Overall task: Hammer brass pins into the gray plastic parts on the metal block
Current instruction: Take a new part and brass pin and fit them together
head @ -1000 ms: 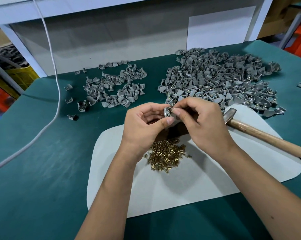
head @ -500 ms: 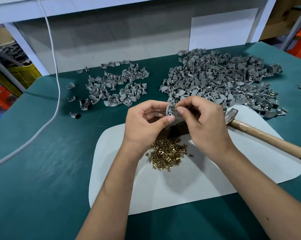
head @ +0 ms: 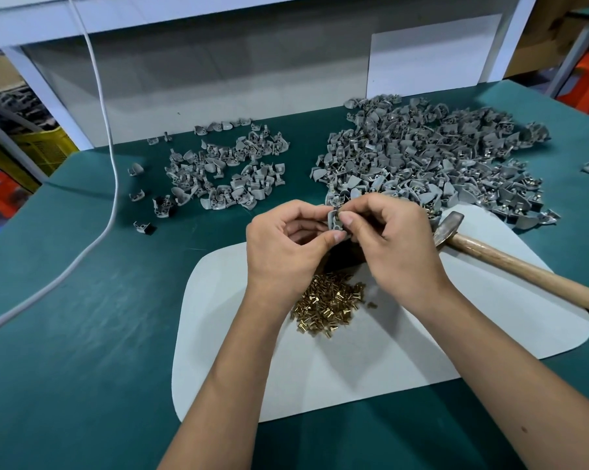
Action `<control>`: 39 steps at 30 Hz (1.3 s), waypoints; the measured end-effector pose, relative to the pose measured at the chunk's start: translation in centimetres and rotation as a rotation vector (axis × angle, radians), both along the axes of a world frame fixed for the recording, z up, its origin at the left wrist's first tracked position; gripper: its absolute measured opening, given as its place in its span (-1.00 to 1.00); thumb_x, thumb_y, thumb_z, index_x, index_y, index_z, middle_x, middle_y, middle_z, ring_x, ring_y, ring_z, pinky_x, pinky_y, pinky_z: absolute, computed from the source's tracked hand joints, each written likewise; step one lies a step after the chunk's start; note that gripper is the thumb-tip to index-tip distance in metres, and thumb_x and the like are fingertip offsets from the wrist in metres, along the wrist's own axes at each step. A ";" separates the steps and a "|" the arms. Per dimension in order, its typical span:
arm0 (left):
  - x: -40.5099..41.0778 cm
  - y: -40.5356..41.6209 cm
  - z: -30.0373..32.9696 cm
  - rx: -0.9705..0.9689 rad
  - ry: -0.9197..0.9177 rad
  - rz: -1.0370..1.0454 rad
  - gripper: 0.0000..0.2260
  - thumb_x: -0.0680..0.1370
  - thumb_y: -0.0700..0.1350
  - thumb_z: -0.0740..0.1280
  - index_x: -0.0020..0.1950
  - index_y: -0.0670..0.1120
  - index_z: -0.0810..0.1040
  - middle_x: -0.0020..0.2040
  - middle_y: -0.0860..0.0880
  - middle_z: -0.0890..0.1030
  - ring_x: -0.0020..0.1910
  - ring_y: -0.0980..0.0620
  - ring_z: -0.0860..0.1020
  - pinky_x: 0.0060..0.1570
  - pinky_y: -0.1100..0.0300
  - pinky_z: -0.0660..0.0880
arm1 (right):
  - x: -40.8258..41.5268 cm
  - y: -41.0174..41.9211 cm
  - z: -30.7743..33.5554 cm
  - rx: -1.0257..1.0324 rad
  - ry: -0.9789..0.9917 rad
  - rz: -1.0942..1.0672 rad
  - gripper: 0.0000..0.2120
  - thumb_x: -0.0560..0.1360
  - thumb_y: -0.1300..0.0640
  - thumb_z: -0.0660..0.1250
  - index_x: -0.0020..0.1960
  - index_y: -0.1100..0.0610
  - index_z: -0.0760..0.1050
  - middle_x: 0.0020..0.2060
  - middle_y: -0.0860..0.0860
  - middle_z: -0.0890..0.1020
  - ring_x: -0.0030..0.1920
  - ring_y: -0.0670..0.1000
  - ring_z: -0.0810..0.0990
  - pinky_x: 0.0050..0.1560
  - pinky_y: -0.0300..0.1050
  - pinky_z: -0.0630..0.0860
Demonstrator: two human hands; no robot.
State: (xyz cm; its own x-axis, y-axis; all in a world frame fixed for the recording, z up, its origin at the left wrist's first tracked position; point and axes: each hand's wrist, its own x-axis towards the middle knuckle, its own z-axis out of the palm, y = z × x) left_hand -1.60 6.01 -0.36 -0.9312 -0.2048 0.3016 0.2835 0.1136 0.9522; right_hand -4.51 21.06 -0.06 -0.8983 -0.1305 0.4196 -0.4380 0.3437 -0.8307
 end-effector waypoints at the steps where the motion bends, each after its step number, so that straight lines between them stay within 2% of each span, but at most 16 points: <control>1: 0.0 0.0 0.0 -0.002 0.001 0.006 -0.73 0.35 -0.39 0.60 -0.02 -0.20 0.70 -0.12 -0.10 0.75 -0.11 -0.07 0.73 -0.01 0.15 0.65 | -0.1 0.0 0.0 -0.009 -0.019 0.012 -0.91 0.57 0.22 0.42 0.00 0.09 0.70 -0.18 -0.11 0.71 -0.13 -0.10 0.68 -0.02 -0.02 0.65; 9: 0.0 0.1 -0.1 0.027 -0.012 0.005 -0.74 0.36 -0.38 0.59 0.01 -0.22 0.70 -0.09 -0.09 0.75 -0.08 -0.07 0.74 0.03 0.11 0.66 | -0.2 0.2 0.1 -0.048 -0.074 0.038 -0.90 0.58 0.21 0.42 -0.02 0.05 0.70 -0.21 -0.12 0.71 -0.19 -0.15 0.66 -0.09 -0.16 0.61; 14: 0.0 0.3 -0.2 0.031 -0.006 0.018 -0.74 0.37 -0.38 0.59 0.02 -0.22 0.70 -0.09 -0.09 0.76 -0.08 -0.06 0.74 0.04 0.10 0.66 | 0.0 -0.1 0.1 -0.031 -0.035 -0.009 -0.92 0.57 0.21 0.43 -0.03 0.08 0.70 -0.20 -0.12 0.71 -0.15 -0.13 0.68 -0.04 -0.11 0.64; 19: 0.0 0.3 -0.3 0.020 0.009 0.028 -0.74 0.37 -0.39 0.59 -0.02 -0.13 0.71 -0.11 -0.07 0.76 -0.08 -0.05 0.74 0.05 0.07 0.66 | 0.3 -0.3 0.2 0.012 0.030 -0.059 -0.92 0.55 0.20 0.44 -0.01 0.11 0.71 -0.18 -0.11 0.72 -0.13 -0.12 0.69 -0.01 -0.07 0.63; 24: -0.1 0.1 -0.4 -0.024 0.009 0.031 -0.73 0.37 -0.37 0.60 -0.02 -0.12 0.71 -0.11 -0.04 0.75 -0.09 0.00 0.74 0.02 0.13 0.65 | 0.3 -0.2 0.4 0.095 0.062 -0.037 -0.90 0.56 0.22 0.42 0.00 0.11 0.71 -0.18 -0.10 0.71 -0.13 -0.14 0.67 -0.04 -0.16 0.60; 28: -0.2 0.0 -0.6 -0.043 0.020 0.030 -0.73 0.37 -0.37 0.60 0.00 -0.15 0.71 -0.10 -0.06 0.75 -0.09 -0.02 0.74 0.03 0.11 0.66 | 0.4 0.0 0.5 0.125 0.085 -0.049 -0.91 0.55 0.24 0.43 -0.03 0.12 0.71 -0.20 -0.10 0.70 -0.17 -0.15 0.65 -0.09 -0.27 0.57; 32: -0.3 -0.1 -0.7 -0.089 0.063 0.028 -0.74 0.36 -0.34 0.61 -0.04 -0.07 0.72 -0.10 -0.09 0.73 -0.11 -0.03 0.73 -0.02 0.11 0.65 | 0.6 -0.1 0.6 0.169 0.104 -0.080 -0.91 0.52 0.25 0.45 -0.07 0.10 0.71 -0.24 -0.10 0.70 -0.22 -0.17 0.64 -0.15 -0.41 0.49; 36: -0.5 -0.2 -0.8 -0.216 0.128 0.049 -0.80 0.38 -0.26 0.60 -0.07 -0.03 0.74 -0.12 -0.03 0.69 -0.15 -0.06 0.71 -0.08 -0.04 0.68 | 0.5 0.1 1.0 0.233 0.106 -0.079 -0.91 0.50 0.26 0.46 -0.07 0.10 0.72 -0.22 -0.08 0.72 -0.21 -0.15 0.64 -0.12 -0.49 0.46; 39: -0.6 -0.2 -1.0 -0.284 0.155 0.063 -0.84 0.39 -0.23 0.58 -0.07 -0.09 0.74 -0.14 0.00 0.67 -0.17 -0.06 0.69 -0.12 -0.10 0.67 | 0.4 0.1 1.1 0.268 0.103 -0.077 -0.89 0.50 0.27 0.46 -0.07 0.10 0.72 -0.22 -0.08 0.72 -0.22 -0.16 0.63 -0.11 -0.54 0.44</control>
State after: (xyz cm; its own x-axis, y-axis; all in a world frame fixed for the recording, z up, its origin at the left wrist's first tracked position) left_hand -2.16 5.80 -1.40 -0.8581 -0.1479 0.4917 0.4062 0.3902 0.8263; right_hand -4.07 21.18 1.05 -0.8644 -0.1825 0.4685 -0.4794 0.5802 -0.6584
